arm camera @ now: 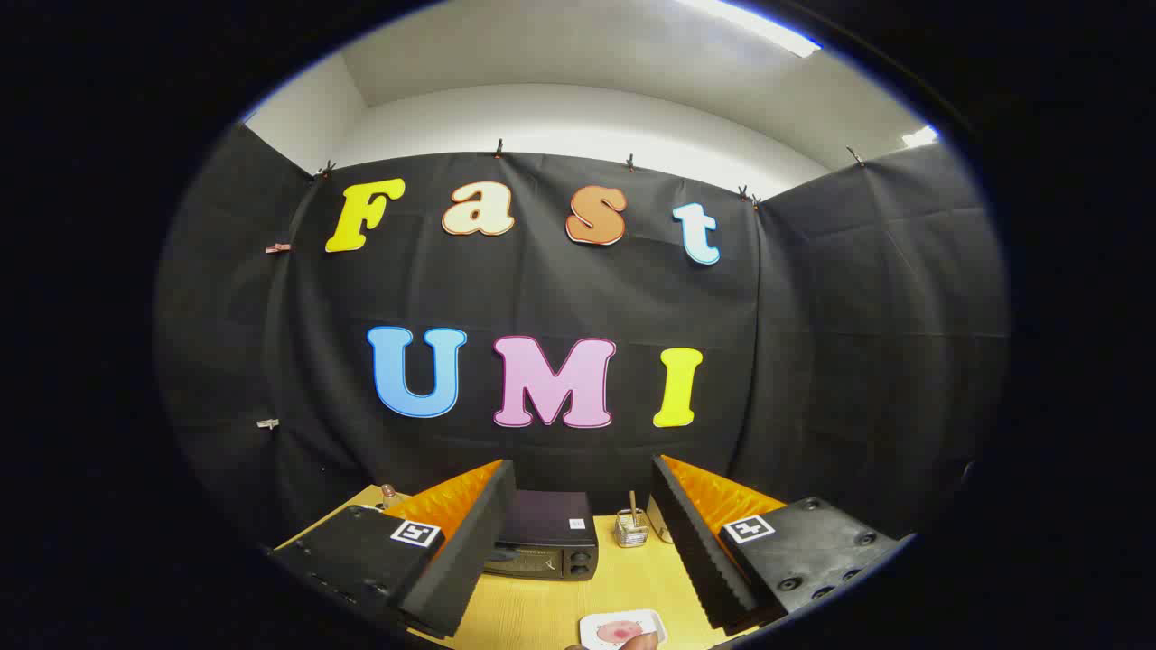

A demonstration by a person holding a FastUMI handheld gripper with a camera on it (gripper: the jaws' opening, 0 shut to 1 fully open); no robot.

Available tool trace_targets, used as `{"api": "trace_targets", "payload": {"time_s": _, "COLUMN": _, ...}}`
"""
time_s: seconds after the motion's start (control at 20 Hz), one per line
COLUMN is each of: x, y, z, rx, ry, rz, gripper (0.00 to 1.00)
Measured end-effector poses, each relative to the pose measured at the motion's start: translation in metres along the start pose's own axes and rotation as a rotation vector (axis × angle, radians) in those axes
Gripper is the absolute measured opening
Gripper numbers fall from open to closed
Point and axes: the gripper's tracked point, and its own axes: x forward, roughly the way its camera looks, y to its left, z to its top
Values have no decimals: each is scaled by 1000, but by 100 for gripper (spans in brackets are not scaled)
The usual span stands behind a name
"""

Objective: Open the toaster oven, put the food inside, and close the toaster oven door.

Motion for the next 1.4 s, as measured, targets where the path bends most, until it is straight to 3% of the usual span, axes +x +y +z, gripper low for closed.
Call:
{"api": "trace_targets", "payload": {"time_s": 1.0, "x": 0, "y": 5, "z": -3, "rx": -2, "ry": 5, "rz": -19, "gripper": 97}}
{"api": "trace_targets", "payload": {"time_s": 1.4, "x": 49, "y": 63, "z": -75, "rx": 15, "ry": 71, "rz": 61, "gripper": 97}}
